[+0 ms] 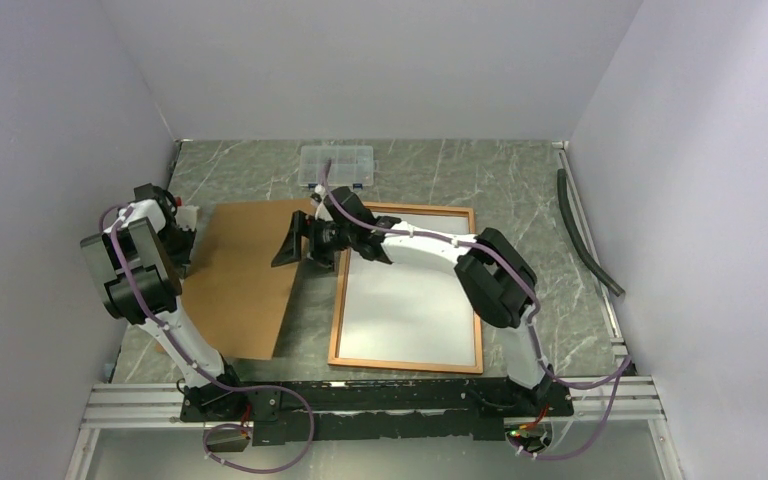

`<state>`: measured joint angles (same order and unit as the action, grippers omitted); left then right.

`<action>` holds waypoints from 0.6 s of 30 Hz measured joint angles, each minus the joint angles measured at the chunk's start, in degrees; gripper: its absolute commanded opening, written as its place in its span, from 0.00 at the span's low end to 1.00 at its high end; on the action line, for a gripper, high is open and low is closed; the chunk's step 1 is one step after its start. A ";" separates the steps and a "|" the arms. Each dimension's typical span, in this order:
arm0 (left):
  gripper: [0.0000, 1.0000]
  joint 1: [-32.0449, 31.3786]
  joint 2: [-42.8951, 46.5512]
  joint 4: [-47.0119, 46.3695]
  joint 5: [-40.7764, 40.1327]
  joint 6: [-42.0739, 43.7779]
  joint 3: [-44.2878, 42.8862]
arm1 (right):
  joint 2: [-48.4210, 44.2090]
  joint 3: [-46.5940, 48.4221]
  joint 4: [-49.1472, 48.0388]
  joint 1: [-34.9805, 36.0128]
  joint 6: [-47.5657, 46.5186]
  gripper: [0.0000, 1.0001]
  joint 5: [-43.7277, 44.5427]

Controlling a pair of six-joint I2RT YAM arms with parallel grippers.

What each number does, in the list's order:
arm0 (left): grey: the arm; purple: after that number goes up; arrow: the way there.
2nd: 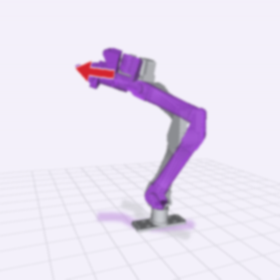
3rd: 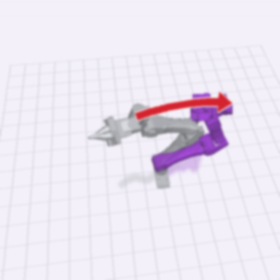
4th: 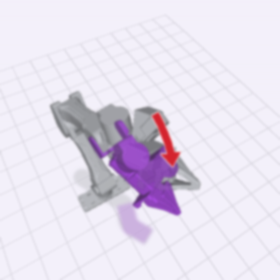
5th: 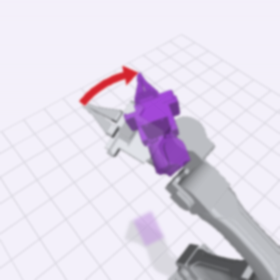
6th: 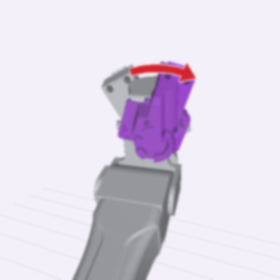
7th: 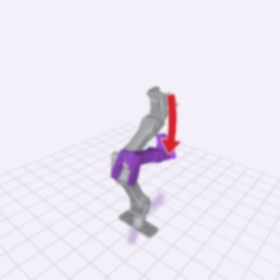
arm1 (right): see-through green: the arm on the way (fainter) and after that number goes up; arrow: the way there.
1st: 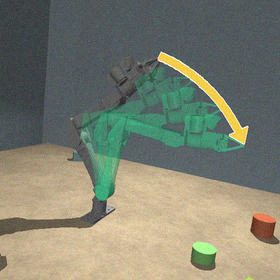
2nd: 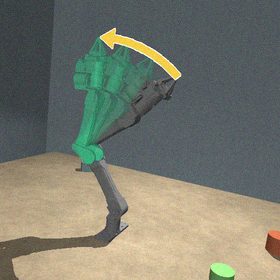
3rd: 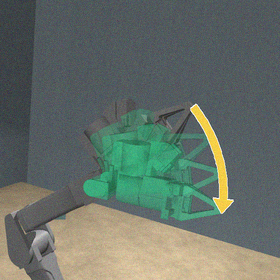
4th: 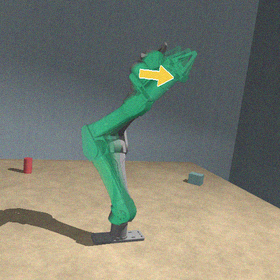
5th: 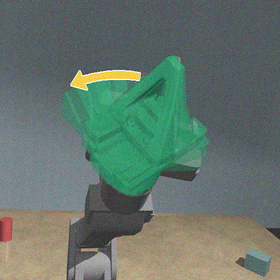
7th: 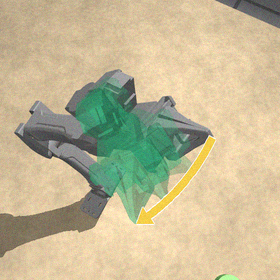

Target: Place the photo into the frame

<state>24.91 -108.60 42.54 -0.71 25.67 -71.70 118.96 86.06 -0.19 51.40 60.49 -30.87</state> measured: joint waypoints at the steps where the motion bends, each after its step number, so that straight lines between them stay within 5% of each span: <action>1: 0.03 0.00 0.00 0.04 0.00 0.15 -0.02 | -0.83 0.00 -1.29 0.00 -0.02 0.82 -0.81; 18: 0.03 0.00 0.13 1.01 3.30 0.63 -0.33 | -2.23 0.61 -21.09 0.48 5.22 0.80 -9.64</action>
<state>24.91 -108.47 43.55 2.59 26.30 -72.03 116.73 86.67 -21.28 51.88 65.71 -40.51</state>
